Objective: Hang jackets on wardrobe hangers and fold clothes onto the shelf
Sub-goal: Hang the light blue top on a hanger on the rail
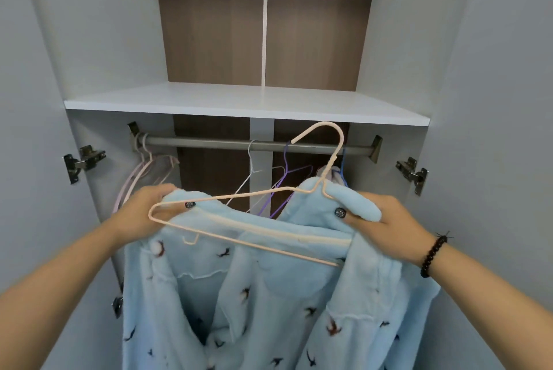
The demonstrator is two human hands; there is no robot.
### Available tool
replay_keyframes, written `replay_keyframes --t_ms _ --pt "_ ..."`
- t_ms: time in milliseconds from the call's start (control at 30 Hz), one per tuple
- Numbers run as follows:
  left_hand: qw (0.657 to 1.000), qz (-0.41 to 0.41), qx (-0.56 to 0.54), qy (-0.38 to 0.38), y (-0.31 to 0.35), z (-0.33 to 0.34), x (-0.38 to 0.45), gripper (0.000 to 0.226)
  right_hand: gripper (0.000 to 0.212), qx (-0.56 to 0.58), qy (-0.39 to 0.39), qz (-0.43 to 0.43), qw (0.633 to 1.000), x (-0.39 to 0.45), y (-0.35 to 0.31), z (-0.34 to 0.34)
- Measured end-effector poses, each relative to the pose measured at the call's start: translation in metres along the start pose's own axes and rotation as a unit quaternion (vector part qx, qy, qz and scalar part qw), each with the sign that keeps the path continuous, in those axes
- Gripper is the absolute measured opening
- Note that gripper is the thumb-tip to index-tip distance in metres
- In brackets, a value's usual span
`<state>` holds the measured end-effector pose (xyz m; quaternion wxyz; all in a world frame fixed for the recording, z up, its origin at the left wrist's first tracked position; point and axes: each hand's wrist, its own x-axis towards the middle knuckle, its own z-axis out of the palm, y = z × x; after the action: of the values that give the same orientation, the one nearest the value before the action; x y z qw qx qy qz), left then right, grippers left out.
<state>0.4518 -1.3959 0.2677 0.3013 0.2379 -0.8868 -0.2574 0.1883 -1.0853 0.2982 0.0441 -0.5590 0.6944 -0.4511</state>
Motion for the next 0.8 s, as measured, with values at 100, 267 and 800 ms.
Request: replay_keyframes --t_ms 100,267,800 --pt "1.0 0.012 0.027 0.009 0.006 -0.012 -0.002 0.053 0.017 -0.024 -0.012 -0.02 0.999 0.001 -0.007 0.002" --pt "0.996 -0.026 0.072 0.047 0.025 -0.017 0.002 0.04 0.016 -0.155 -0.059 -0.033 0.986 0.001 -0.008 -0.001" --pt "0.977 -0.085 -0.155 0.122 0.125 0.045 -0.025 0.044 0.011 -0.28 -0.006 0.148 0.949 -0.012 0.006 0.022"
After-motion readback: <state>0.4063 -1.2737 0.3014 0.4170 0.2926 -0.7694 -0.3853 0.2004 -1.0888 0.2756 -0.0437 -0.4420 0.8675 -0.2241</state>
